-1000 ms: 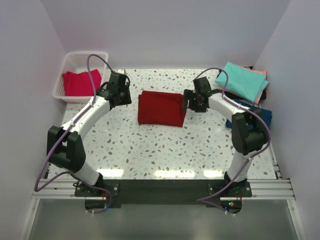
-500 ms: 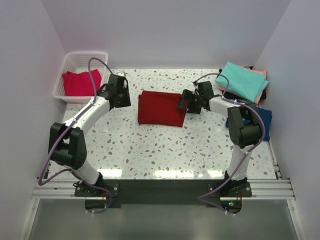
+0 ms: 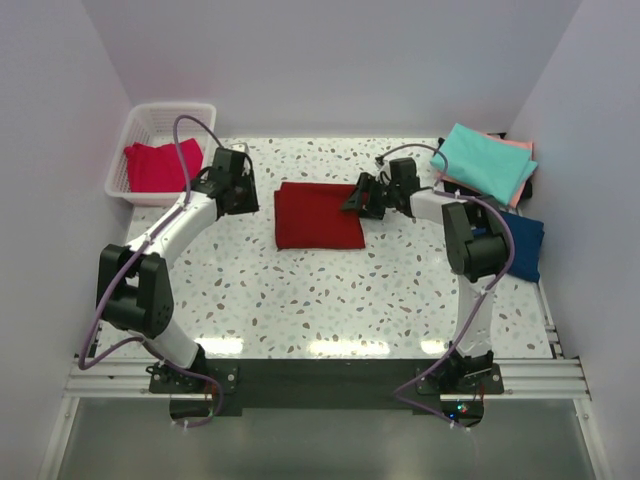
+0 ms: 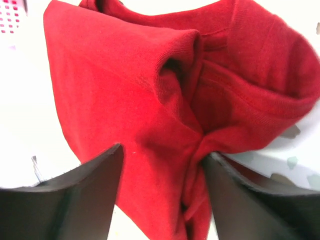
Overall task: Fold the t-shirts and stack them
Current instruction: Neatly place the folded tshirt to the corner
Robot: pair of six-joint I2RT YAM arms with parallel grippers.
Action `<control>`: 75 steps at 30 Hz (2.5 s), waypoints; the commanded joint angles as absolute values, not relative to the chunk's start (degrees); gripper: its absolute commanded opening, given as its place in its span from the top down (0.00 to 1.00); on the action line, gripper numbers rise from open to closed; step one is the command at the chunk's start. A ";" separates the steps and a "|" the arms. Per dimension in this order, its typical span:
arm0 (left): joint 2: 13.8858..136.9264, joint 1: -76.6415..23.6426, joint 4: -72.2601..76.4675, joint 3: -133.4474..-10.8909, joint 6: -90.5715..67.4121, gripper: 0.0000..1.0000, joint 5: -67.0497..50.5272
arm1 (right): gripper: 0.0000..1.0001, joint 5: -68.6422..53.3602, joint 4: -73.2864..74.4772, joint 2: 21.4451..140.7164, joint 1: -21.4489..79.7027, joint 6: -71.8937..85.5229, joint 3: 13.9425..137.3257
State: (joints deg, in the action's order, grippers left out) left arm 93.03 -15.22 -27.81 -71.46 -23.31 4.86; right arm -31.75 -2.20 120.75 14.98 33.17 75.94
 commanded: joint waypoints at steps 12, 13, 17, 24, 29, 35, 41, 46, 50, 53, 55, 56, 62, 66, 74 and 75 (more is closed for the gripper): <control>93.52 -14.50 -25.75 -71.98 -22.76 0.63 4.13 | 1.00 -25.06 14.49 123.94 16.08 26.72 78.40; 93.43 -14.41 -25.75 -71.98 -22.94 0.63 4.13 | 1.00 -23.66 15.72 123.23 16.08 26.20 79.09; 93.34 -14.41 -25.49 -72.16 -23.90 0.63 3.69 | 1.00 -13.64 24.23 117.61 16.00 21.73 80.77; 94.39 -14.41 -25.14 -73.39 -24.52 0.64 2.29 | 1.00 3.06 34.62 108.20 14.77 15.21 84.11; 95.27 -14.41 -24.79 -73.92 -24.61 0.64 1.58 | 1.00 9.83 37.96 101.01 9.24 13.19 82.89; 97.03 -14.41 -24.87 -75.93 -24.70 0.64 0.97 | 1.00 19.32 39.90 93.26 3.43 11.78 80.60; 99.40 -14.41 -24.87 -77.43 -24.70 0.64 -0.97 | 1.00 26.36 41.75 86.23 -2.28 10.99 78.58; 101.07 -14.41 -25.31 -78.66 -24.70 0.65 -2.02 | 1.00 32.16 42.45 83.85 -6.23 11.16 77.52; 101.43 -14.41 -25.40 -78.84 -24.70 0.66 -2.55 | 1.00 36.90 42.98 85.51 -8.17 13.36 77.78; 101.34 -14.41 -25.49 -78.58 -24.70 0.66 -2.72 | 1.00 40.24 43.59 88.40 -8.17 15.02 78.57; 101.25 -14.41 -25.40 -78.40 -24.70 0.66 -2.81 | 1.00 44.55 44.64 90.34 -8.17 17.04 80.06; 101.25 -14.41 -25.31 -78.31 -24.70 0.66 -2.81 | 1.00 46.56 45.78 91.83 -8.17 17.66 80.50; 100.90 -14.41 -25.05 -77.43 -24.78 0.66 -2.72 | 1.00 56.77 46.75 96.23 -8.26 19.34 82.79; 100.90 -14.41 -25.05 -77.17 -24.79 0.66 -2.72 | 1.00 60.72 47.02 99.83 -8.53 19.78 84.81; 100.81 -14.41 -24.87 -76.64 -25.14 0.66 -3.16 | 1.00 64.95 43.60 107.74 -11.24 18.46 84.55; 100.81 -14.41 -24.79 -76.55 -25.22 0.66 -3.34 | 1.00 65.30 44.03 108.71 -12.21 19.15 84.81</control>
State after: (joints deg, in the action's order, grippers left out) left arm 101.51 -15.00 -26.61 -76.38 -24.49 -1.98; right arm 58.26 45.60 105.21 -9.45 17.74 82.50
